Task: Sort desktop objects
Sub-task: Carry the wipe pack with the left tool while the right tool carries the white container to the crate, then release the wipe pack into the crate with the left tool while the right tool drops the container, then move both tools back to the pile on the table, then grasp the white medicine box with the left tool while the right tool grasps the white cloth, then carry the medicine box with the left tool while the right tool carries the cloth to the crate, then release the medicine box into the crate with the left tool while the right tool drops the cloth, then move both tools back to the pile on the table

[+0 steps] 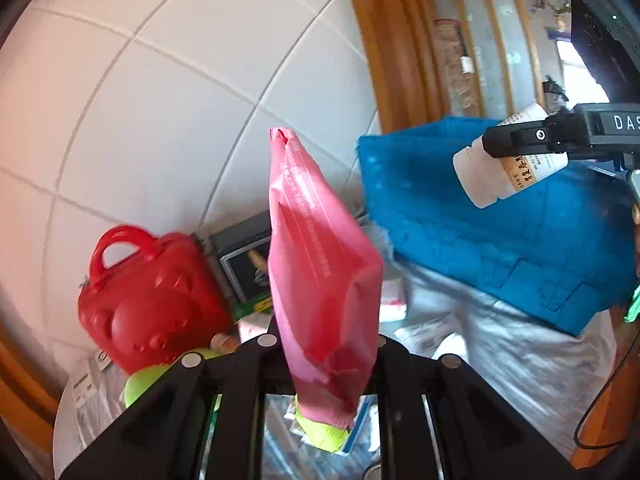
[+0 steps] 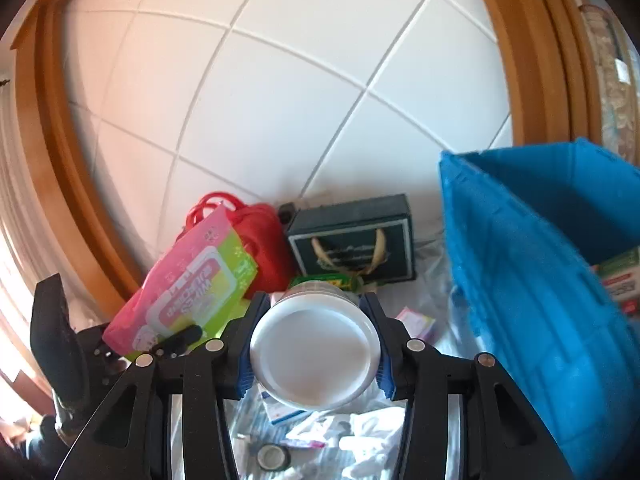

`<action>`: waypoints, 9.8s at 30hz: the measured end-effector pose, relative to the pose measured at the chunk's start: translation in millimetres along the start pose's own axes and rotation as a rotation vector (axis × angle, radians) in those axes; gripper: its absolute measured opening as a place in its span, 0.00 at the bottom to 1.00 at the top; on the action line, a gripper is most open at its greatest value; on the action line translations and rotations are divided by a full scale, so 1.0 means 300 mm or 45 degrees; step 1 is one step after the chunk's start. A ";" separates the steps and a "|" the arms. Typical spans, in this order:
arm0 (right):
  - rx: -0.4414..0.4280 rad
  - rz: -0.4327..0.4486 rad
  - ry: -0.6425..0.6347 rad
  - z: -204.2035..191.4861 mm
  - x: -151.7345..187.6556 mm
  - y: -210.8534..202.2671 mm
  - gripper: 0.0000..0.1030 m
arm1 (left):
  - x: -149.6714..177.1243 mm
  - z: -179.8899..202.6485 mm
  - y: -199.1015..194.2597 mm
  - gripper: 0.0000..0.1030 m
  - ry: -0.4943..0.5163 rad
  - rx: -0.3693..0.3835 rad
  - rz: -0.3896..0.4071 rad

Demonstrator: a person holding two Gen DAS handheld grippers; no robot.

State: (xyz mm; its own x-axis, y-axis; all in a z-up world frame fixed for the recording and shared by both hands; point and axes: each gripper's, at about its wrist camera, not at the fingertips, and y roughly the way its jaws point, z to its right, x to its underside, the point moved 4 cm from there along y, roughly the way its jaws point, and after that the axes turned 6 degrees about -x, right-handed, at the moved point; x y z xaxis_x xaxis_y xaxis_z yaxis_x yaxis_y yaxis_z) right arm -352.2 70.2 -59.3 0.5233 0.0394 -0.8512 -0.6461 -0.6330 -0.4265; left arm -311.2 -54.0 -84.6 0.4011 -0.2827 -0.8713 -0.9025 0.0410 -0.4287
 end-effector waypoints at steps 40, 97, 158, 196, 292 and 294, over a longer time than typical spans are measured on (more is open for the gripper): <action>0.444 0.292 0.039 0.722 -0.121 -0.778 0.99 | -0.565 0.782 0.101 0.77 -0.098 0.014 0.144; 0.115 -0.147 -0.126 0.005 0.167 -0.074 1.00 | 0.662 -0.085 -0.076 0.77 -0.296 -0.537 -0.518; 0.209 -0.888 -0.044 0.338 0.748 0.621 0.48 | 0.904 0.095 0.192 0.32 -0.426 -0.218 -0.785; 0.119 -0.210 -0.036 -0.016 0.289 -0.125 0.13 | 0.144 0.178 -0.119 0.25 -0.048 0.050 -0.047; -0.031 -0.513 0.003 -0.127 0.658 0.037 0.89 | 0.552 -0.092 -0.145 0.78 -0.239 -0.464 -0.337; -0.038 -0.619 -0.021 -0.150 0.762 0.134 0.73 | 0.612 -0.070 -0.097 0.78 -0.242 -0.437 -0.396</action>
State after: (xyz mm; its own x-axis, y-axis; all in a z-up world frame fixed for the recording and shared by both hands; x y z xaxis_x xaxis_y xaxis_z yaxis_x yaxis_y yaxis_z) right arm -233.5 18.9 -257.4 0.7517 0.3480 -0.5602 -0.3123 -0.5603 -0.7671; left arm -214.5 -127.1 -227.1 0.6519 -0.0505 -0.7567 -0.7226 -0.3441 -0.5995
